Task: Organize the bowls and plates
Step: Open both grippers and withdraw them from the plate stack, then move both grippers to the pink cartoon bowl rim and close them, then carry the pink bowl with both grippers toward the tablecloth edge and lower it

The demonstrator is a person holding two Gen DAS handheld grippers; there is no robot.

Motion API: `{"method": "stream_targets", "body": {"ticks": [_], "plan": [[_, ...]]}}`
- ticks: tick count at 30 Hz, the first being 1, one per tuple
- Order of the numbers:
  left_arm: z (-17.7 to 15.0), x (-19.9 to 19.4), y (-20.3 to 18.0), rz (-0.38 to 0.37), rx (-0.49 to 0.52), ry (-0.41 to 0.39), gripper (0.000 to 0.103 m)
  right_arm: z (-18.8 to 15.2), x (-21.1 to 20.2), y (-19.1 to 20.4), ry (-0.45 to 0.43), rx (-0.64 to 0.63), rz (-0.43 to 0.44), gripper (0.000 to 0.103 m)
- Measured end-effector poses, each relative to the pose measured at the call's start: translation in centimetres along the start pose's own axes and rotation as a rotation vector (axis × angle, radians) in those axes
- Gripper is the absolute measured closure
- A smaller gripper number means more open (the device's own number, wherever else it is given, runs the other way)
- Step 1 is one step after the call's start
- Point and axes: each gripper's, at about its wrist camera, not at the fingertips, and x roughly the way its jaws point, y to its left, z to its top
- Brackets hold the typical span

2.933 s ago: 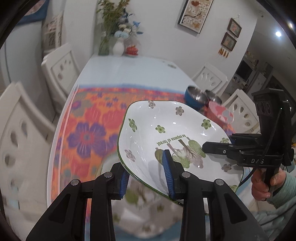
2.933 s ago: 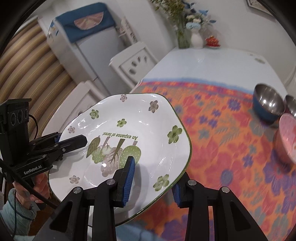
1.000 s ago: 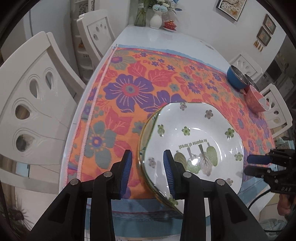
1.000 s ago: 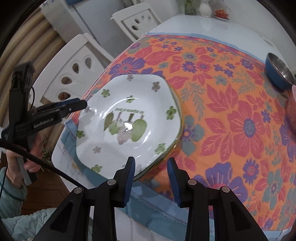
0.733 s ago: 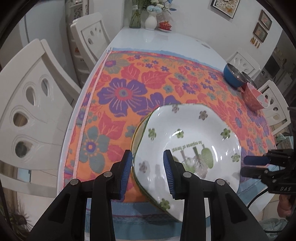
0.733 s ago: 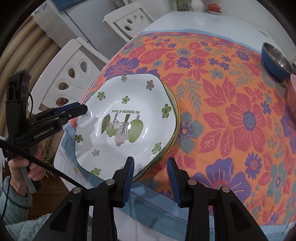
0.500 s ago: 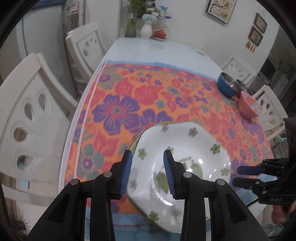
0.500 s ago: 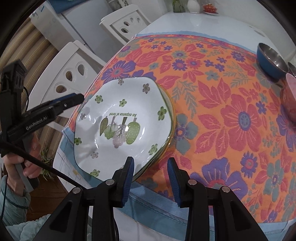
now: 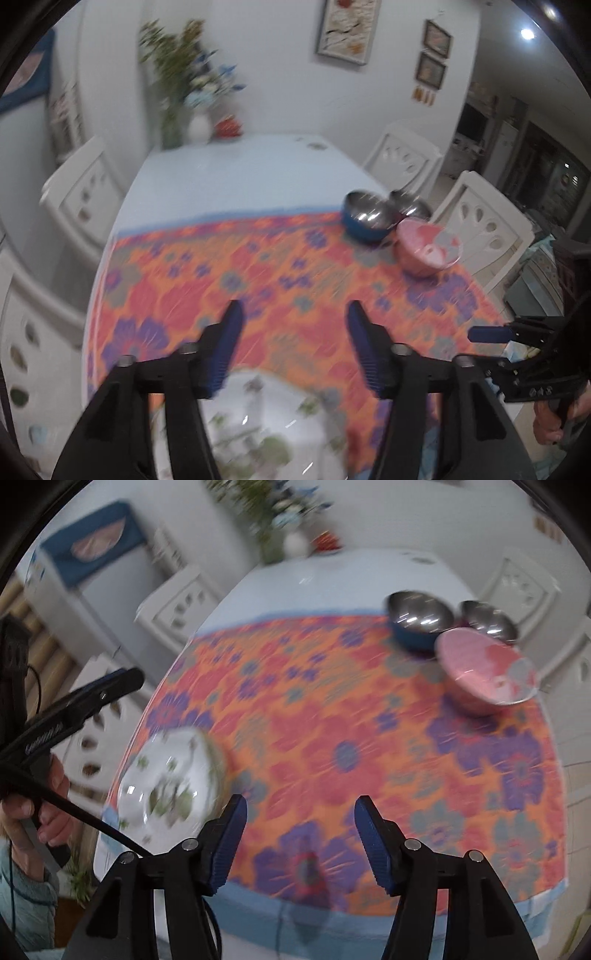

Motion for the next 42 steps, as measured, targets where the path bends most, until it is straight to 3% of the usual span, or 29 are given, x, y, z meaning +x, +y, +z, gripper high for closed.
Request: {"method": "stream_targets", "body": {"ticks": [3, 6, 8, 13, 17, 21, 22, 24, 26, 31, 37, 42], "plan": [[1.8, 1.2, -3.1, -0.048, 0.013, -0.028, 0.03, 1.7, -1.4, -4.1, -0.045, 0.052, -0.041, 0.044], [3.3, 4.2, -6.4, -0.122, 0.004, 0.01, 0.03, 3.2, -2.7, -8.9, -0.08, 0.136, -0.061, 0.039], [3.9, 6.9, -8.5, -0.162, -0.007, 0.052, 0.03, 3.6, -3.2, -12.4, -0.097, 0.21, -0.077, 0.026], [4.5, 14.5, -11.8, -0.278, -0.153, 0.197, 0.031, 5.4, -2.9, -19.6, -0.064, 0.31, -0.104, 0.025], [4.8, 19.8, -13.7, -0.287, -0.224, 0.254, 0.038, 7.3, -1.2, -23.1, -0.034, 0.316, -0.115, 0.025], [4.7, 24.1, -14.7, -0.233, -0.259, 0.3, 0.049, 8.8, 1.5, -25.6, 0.003, 0.313, -0.075, 0.025], [4.6, 24.8, -14.9, -0.221, -0.261, 0.31, 0.052, 9.1, 2.2, -26.0, 0.016, 0.311, -0.064, 0.027], [4.3, 26.2, -15.2, -0.203, -0.264, 0.336, 0.067, 9.7, 3.9, -26.7, 0.048, 0.309, -0.037, 0.034], [4.1, 27.2, -15.3, -0.186, -0.276, 0.358, 0.074, 10.0, 5.4, -27.0, 0.075, 0.304, -0.015, 0.045], [3.9, 28.2, -15.7, -0.178, -0.295, 0.364, 0.081, 9.9, 8.0, -27.7, 0.104, 0.288, 0.003, 0.062], [4.1, 29.0, -16.7, -0.16, -0.259, 0.364, 0.087, 10.1, 8.6, -27.1, 0.081, 0.243, 0.043, 0.086], [4.0, 28.4, -16.6, -0.169, -0.262, 0.356, 0.087, 9.7, 8.0, -26.8, 0.069, 0.239, 0.059, 0.086]]}}
